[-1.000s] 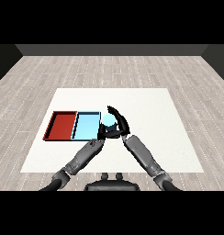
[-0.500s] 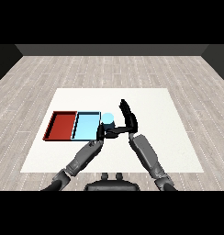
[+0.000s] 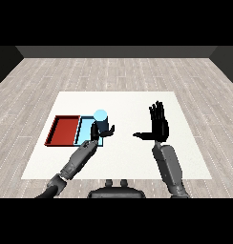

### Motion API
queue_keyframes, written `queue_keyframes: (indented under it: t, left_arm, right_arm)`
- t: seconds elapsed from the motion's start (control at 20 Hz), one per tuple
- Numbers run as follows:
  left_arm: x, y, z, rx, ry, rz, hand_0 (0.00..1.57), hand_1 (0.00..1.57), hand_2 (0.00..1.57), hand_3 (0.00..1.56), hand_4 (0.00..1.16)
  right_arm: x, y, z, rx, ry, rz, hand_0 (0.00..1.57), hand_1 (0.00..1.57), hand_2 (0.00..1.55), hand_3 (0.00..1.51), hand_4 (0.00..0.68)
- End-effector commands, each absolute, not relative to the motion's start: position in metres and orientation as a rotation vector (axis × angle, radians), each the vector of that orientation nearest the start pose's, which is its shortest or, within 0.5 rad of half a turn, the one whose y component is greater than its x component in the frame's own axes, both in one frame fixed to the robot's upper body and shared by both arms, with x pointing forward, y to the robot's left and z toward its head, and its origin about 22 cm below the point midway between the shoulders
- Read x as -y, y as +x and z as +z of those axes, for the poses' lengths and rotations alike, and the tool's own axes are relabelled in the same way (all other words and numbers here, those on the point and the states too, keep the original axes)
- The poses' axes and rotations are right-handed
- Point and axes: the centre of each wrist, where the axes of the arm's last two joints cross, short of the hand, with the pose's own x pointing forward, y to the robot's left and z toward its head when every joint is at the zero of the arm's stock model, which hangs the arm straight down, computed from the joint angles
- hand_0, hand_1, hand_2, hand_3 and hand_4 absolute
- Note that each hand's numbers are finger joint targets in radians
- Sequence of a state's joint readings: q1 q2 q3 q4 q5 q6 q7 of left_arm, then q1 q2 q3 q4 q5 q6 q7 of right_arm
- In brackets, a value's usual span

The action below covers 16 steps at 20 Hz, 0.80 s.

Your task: Pick the blue can and put it in the blue box

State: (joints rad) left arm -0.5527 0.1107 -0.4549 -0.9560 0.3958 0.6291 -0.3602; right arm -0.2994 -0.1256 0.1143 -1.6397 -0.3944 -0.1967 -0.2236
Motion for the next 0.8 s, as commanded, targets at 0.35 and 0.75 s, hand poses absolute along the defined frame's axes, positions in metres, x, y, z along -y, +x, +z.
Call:
queue_keyframes:
  t: [0.35,0.75]
  left_arm:
    - [-0.179,0.388,0.002,1.602,0.355,0.008,1.57,1.57,1.57,1.49,1.11]
    - [-0.228,0.394,-0.029,1.333,0.503,-0.025,1.57,1.57,1.57,1.46,1.02]
  right_arm:
    - [0.242,0.278,0.064,2.052,0.206,-0.262,0.0,0.0,0.0,0.0,0.0]
    - [0.259,0.302,0.06,2.007,0.186,-0.304,0.0,0.0,0.0,0.0,0.0]
